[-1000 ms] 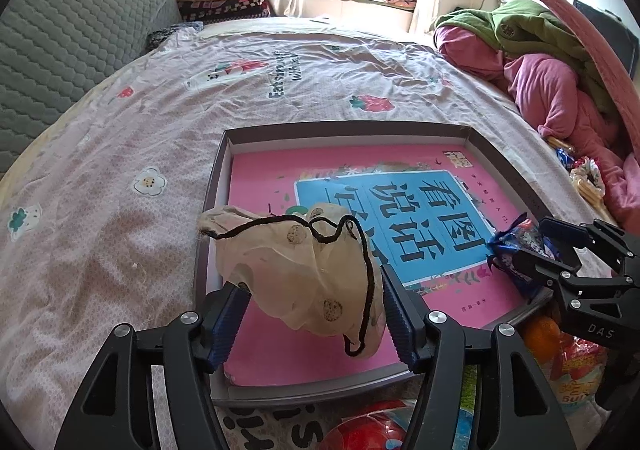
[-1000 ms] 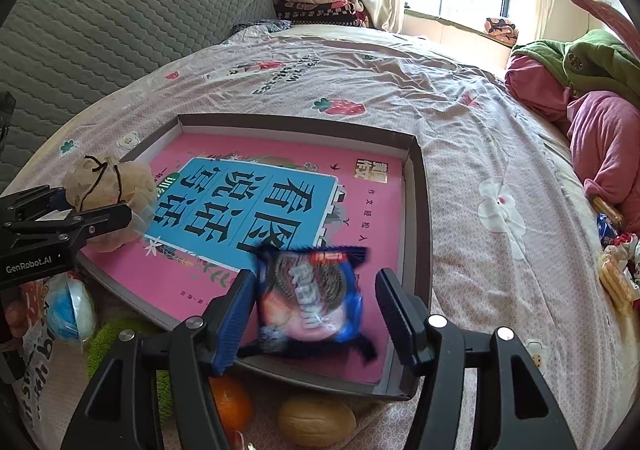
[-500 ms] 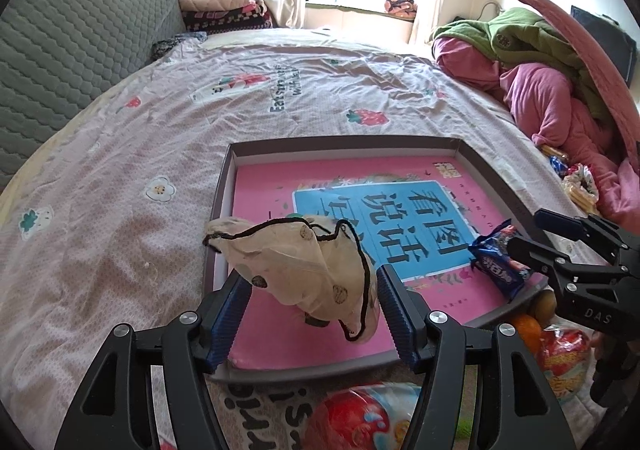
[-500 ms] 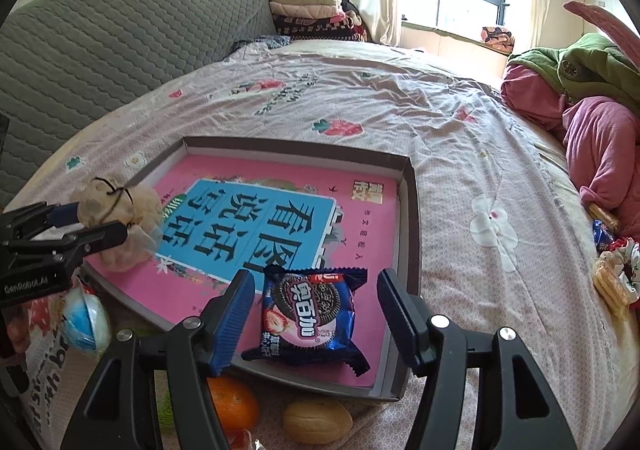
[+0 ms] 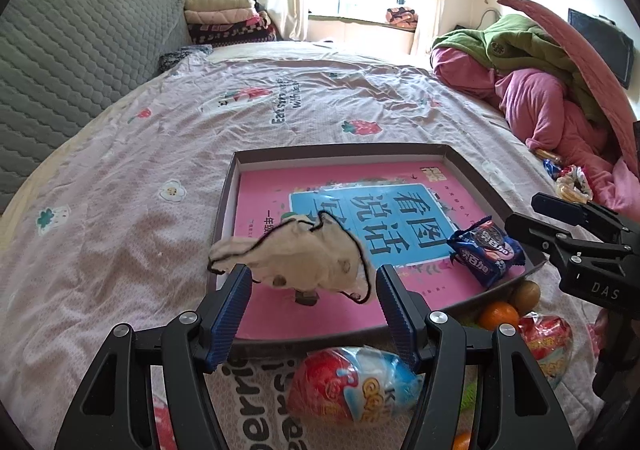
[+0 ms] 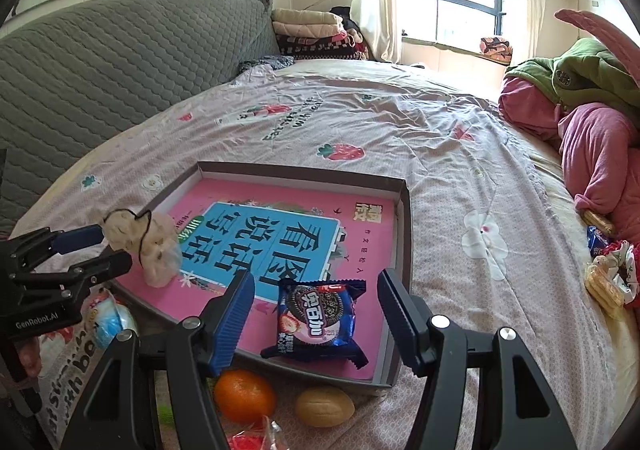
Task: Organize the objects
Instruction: 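Lower the pouch and packet onto the pink book and open both grippers, then grasp the orange with the left gripper while the right grasps the wrapped egg toy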
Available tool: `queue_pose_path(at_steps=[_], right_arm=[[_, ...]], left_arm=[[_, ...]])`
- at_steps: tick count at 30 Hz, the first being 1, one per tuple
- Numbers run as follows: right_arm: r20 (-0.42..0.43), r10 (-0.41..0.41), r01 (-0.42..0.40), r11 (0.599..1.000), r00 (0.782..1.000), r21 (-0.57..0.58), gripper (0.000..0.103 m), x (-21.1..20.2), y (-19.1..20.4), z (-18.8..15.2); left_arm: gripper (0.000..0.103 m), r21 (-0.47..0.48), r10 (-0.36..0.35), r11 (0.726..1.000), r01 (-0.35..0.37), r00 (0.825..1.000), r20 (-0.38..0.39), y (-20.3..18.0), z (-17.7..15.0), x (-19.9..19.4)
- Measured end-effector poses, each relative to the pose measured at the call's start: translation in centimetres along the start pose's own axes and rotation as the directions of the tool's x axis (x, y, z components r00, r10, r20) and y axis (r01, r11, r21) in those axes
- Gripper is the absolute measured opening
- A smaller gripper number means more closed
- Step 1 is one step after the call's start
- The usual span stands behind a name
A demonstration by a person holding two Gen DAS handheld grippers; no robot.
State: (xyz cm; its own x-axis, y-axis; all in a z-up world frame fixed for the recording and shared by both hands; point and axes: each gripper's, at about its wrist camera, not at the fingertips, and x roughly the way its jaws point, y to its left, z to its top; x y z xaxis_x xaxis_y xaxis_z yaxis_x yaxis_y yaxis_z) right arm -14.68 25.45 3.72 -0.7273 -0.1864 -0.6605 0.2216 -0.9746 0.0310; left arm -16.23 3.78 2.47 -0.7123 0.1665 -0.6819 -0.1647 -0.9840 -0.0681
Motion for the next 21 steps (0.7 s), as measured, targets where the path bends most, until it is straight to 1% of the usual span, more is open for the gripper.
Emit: queue_pose_path(at_steps=[7, 12, 21], right_arm=[[0.017, 0.019, -0.019, 1.0, 1.0, -0.008, 0.064, -1.1, 0.5, 0.0], [0.037, 0.023, -0.023, 1.0, 0.999, 0.006, 0.064, -2.4, 0.3, -0.3], [0.058, 0.009, -0.008, 1.0, 0.998, -0.017, 0.064, -4.4, 0.9, -1.0]], left_arm=[[0.066, -0.009, -0.012, 1.0, 0.012, 1.0, 0.018, -0.8, -0.9, -1.6], [0.066, -0.002, -0.008, 1.0, 0.008, 0.999, 0.035, -1.5, -1.7, -2.9], [0.066, 0.002, -0.027, 1.0, 0.027, 0.999, 0.027, -3.2, -3.3, -4.6]])
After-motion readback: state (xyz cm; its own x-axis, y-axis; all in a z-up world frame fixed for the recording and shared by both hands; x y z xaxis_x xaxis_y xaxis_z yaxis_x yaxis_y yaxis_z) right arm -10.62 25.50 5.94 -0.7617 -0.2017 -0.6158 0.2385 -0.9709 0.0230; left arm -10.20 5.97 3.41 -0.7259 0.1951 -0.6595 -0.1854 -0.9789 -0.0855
